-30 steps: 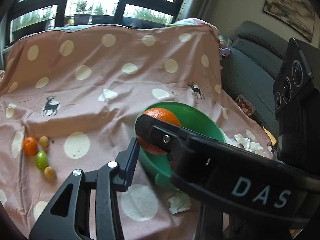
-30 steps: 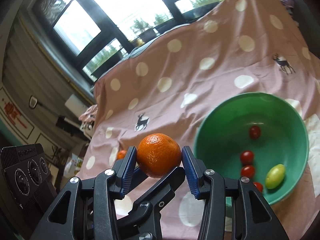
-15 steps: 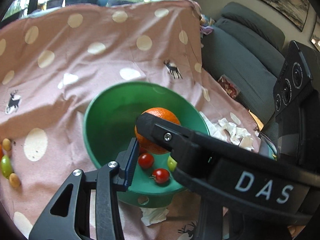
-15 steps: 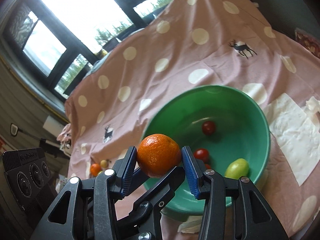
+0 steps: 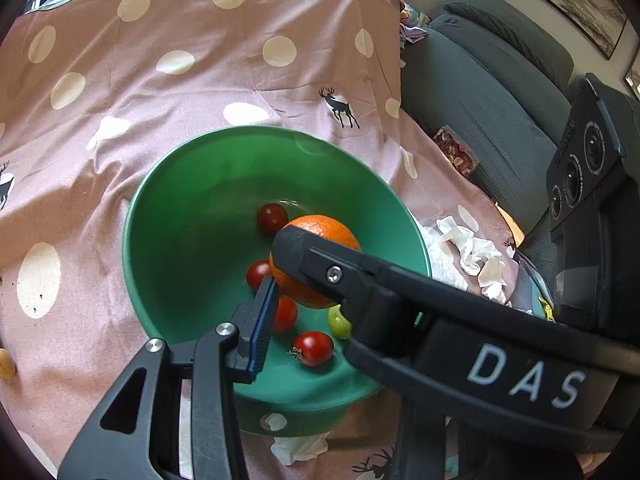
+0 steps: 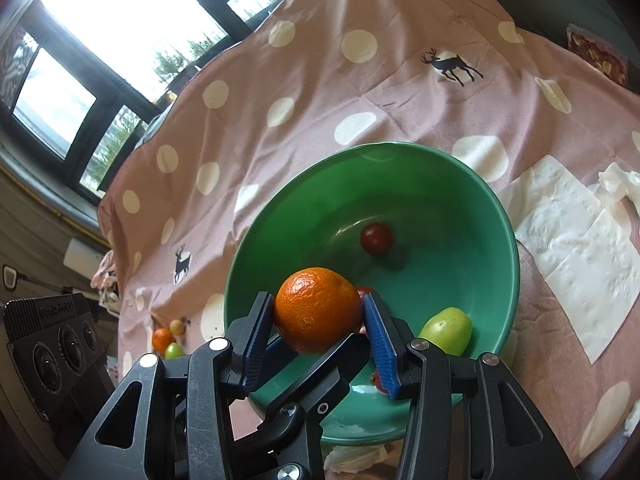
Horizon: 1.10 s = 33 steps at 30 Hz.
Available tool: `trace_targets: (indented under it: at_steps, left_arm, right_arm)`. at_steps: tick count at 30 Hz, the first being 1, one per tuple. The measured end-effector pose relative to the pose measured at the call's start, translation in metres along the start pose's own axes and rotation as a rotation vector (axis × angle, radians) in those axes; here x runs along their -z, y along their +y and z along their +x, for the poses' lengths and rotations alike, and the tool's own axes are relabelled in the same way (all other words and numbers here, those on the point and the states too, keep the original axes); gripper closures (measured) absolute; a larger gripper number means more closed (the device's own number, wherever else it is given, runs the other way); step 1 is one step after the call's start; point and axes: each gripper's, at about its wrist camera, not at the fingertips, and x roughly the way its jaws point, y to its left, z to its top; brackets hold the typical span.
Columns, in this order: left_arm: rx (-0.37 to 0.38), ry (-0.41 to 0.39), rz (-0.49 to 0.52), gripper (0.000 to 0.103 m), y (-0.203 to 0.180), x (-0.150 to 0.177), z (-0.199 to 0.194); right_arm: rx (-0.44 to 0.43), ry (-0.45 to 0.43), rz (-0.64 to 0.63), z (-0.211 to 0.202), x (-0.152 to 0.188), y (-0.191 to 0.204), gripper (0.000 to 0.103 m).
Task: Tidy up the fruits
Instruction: 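Lower the orange into the green bowl and open the right tool, then move the right tool back to the green apple on the cloth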
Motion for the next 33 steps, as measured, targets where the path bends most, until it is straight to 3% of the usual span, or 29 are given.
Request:
trace_targets:
  at_steps: [11,17,21,27,30,33]
  left_arm:
    - [-0.03,0.007,-0.004,0.065,-0.002,0.0,0.005]
    - [-0.033,-0.031,0.012,0.062,-0.001,0.002,-0.014]
    - [-0.061,-0.081,0.018,0.05,0.005,0.004,-0.042]
    - [-0.164,-0.164,-0.045,0.037,0.042,0.016,-0.096]
    - [-0.215,-0.202,-0.09,0.035,0.07,0.031,-0.118]
    - [-0.306,-0.227,-0.207,0.035,0.109,0.045,-0.133]
  right_arm:
    - [0.016,0.024,0.028,0.006,-0.001,-0.007,0.054]
    - [0.044,-0.002,0.041,0.001,-0.001,-0.01,0.054]
    - [0.063,-0.042,0.035,-0.004,-0.002,-0.008,0.054]
    - [0.081,-0.102,0.009,-0.009,-0.004,0.003,0.051]
    - [0.083,-0.11,-0.005,-0.009,-0.004,0.01,0.049]
    - [0.102,-0.115,-0.03,-0.006,-0.003,0.019,0.043]
